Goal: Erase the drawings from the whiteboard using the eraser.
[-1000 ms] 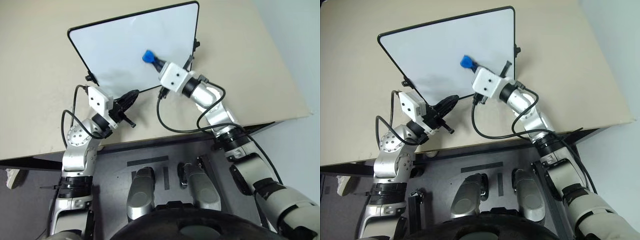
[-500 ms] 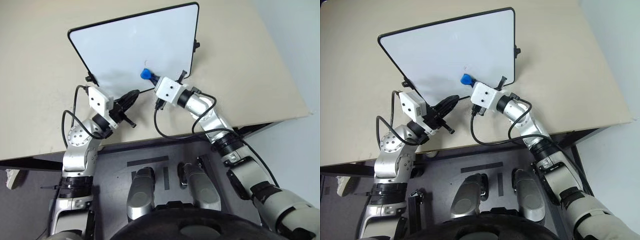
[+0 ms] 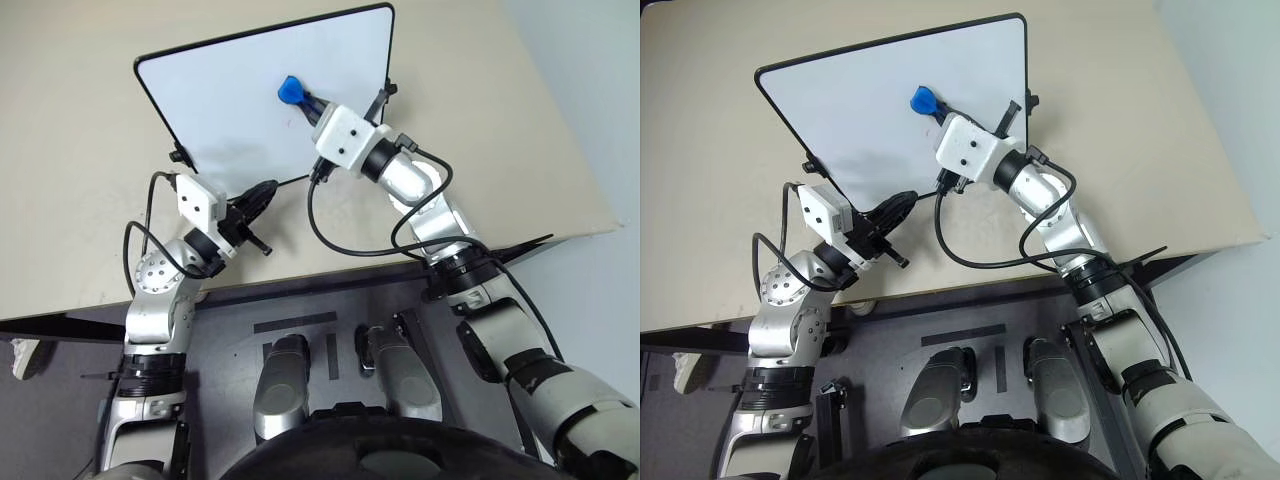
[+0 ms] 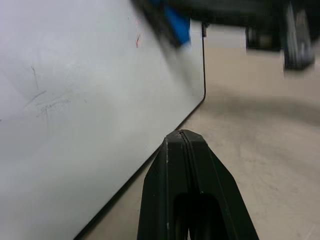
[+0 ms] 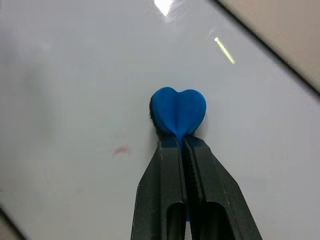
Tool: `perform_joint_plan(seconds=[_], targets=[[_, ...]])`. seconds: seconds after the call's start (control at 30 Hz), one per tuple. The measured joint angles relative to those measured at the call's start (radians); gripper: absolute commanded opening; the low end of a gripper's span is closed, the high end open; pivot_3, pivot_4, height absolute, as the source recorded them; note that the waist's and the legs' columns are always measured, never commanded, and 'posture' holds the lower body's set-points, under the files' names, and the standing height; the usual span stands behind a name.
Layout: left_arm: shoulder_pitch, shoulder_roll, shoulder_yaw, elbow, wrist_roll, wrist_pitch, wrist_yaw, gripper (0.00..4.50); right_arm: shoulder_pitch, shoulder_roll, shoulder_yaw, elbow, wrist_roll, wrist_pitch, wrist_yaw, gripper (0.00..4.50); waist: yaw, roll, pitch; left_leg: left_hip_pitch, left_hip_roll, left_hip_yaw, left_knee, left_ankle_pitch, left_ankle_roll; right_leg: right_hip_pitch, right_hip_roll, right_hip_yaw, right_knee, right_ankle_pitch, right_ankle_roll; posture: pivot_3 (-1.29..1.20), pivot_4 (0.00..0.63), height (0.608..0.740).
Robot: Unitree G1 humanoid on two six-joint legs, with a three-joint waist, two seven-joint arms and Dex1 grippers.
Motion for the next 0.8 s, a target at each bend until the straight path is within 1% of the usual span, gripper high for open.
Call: perform_joint_plan(seconds=[0.37, 0.57, 0.8], targets=[[-0.001, 0.000, 0.000, 0.000, 0.000, 0.000, 0.001, 0.00, 0.078, 0.020, 0.052, 0.069, -0.003, -0.005, 0.033, 0.02, 0.000, 0.000, 0.000, 0.000, 0.000, 0.000, 0.000, 0.000, 0.000, 0.000, 0.000, 0.000, 0.000, 0.000, 0.000, 0.00, 0.150, 0.740], [-0.001, 0.000, 0.000, 0.000, 0.001, 0.000, 0.002, 0.00, 0.069, 0.014, 0.051, 0.072, -0.006, -0.005, 0.031, 0.02, 0.000, 0.000, 0.000, 0.000, 0.000, 0.000, 0.000, 0.000, 0.000, 0.000, 0.000, 0.000, 0.000, 0.000, 0.000, 0.00, 0.150, 0.740], [-0.001, 0.000, -0.001, 0.000, 0.001, 0.000, 0.002, 0.00, 0.006, 0.011, 0.039, 0.051, -0.004, -0.005, 0.016, 0.02, 0.000, 0.000, 0.000, 0.000, 0.000, 0.000, 0.000, 0.000, 0.000, -0.002, 0.000, 0.000, 0.000, 0.001, 0.001, 0.00, 0.150, 0.740]])
